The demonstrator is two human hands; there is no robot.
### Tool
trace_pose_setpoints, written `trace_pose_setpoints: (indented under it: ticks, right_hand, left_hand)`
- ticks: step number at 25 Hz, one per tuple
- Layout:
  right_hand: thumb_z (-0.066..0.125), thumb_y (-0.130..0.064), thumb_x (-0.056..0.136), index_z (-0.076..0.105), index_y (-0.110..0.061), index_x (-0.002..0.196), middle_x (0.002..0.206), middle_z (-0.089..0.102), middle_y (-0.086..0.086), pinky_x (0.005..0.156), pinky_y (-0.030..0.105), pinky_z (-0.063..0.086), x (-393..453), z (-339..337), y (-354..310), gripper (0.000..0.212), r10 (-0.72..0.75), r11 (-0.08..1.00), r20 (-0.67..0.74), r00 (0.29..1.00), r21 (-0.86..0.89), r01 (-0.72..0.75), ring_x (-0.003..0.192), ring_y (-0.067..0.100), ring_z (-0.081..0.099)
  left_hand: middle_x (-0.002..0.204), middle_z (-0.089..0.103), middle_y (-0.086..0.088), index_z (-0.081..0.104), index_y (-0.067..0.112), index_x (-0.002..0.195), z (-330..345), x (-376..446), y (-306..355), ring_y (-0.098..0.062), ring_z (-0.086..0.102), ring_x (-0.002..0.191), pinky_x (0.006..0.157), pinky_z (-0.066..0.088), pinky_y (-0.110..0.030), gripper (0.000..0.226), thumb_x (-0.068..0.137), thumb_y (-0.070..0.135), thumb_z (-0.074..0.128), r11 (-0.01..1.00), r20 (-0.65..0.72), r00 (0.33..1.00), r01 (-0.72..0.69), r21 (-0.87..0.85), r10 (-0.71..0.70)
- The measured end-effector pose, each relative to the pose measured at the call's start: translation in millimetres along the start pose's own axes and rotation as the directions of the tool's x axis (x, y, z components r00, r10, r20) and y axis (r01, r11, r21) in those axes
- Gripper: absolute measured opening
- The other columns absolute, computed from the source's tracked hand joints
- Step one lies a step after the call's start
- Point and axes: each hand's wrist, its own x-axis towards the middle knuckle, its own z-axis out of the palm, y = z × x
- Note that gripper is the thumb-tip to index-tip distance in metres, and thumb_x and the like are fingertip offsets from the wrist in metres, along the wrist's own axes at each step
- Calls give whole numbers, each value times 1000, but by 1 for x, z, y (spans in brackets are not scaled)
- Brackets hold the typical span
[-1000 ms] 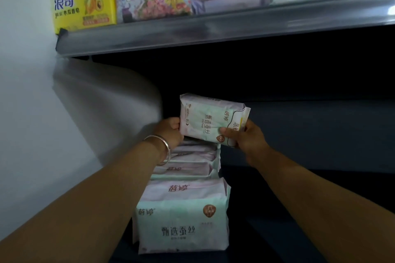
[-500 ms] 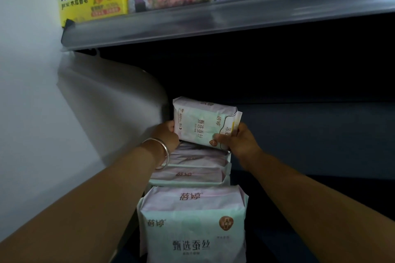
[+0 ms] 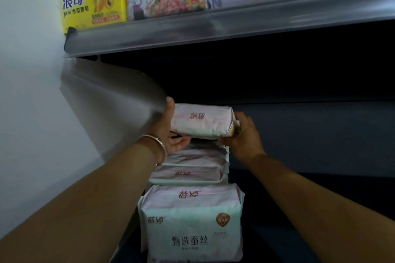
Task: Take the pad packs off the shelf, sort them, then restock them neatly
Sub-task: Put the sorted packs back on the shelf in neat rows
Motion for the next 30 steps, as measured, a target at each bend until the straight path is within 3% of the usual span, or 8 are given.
trace_pose_setpoints:
  ticks: [7,11,13,17,21,24,27,30]
  right_hand:
    - [55,19,76,50,-13,129,146,30,11,91,-5,25,-24,-2,-15,62,-195,952,185,963,-202,232,128,21,38]
    - [47,20,79,60,-18,112,125,54,8,81,6,46,-30,-4,-21,52,-128,991,241,962,-1,133,112,19,54]
    - [47,14,85,60,-21,110,119,59,6,76,13,51,-25,-10,-22,45,-36,996,204,978,84,19,103,16,58]
    - [75,-7,77,30,-28,145,147,37,2,110,38,37,-11,-17,-25,84,-53,994,97,994,97,43,135,18,37]
    - [82,-5,68,29,-34,145,141,43,0,106,36,42,2,-28,-27,98,-77,995,175,982,74,65,130,15,41]
    - [81,-4,70,49,-20,130,108,59,-5,83,19,53,4,-25,-24,70,-28,998,193,981,57,17,96,2,58]
    - [79,-4,73,56,-11,116,102,63,1,84,28,54,12,-16,-15,49,73,982,54,996,169,-81,94,15,62]
    - [77,-6,75,56,-9,115,108,63,6,91,37,52,23,-2,-3,46,180,973,32,983,141,-183,99,20,61]
  left_hand:
    - [116,65,-15,54,6,122,30,0,-12,-32,67,96,80,55,-49,110,35,67,84,997,-73,997,-6,-81,1]
    - [76,68,-15,61,-4,104,38,-22,-2,-25,66,59,55,57,-31,34,78,14,71,993,-84,995,-50,106,59]
    - [76,68,-13,62,-2,104,30,-22,5,-22,64,55,49,53,-25,36,69,0,71,947,-59,982,-157,280,181]
    - [114,61,-5,54,17,125,31,-25,21,-26,58,100,81,48,-29,77,52,4,74,485,213,890,-405,776,402]
    - [120,59,6,55,29,126,39,-32,22,-18,51,117,110,26,-36,73,53,39,45,14,471,730,-549,836,496]
    - [130,55,5,52,29,130,32,-20,16,-17,41,128,112,9,-31,66,65,27,45,-66,472,701,-522,851,535]
    - [132,50,-6,52,17,130,21,-5,4,-29,41,124,103,24,-36,66,67,-1,54,-143,422,590,-460,876,688]
    - [128,49,-6,56,13,118,3,14,-15,-28,43,121,98,30,-34,53,71,-10,56,-79,325,707,-358,930,628]
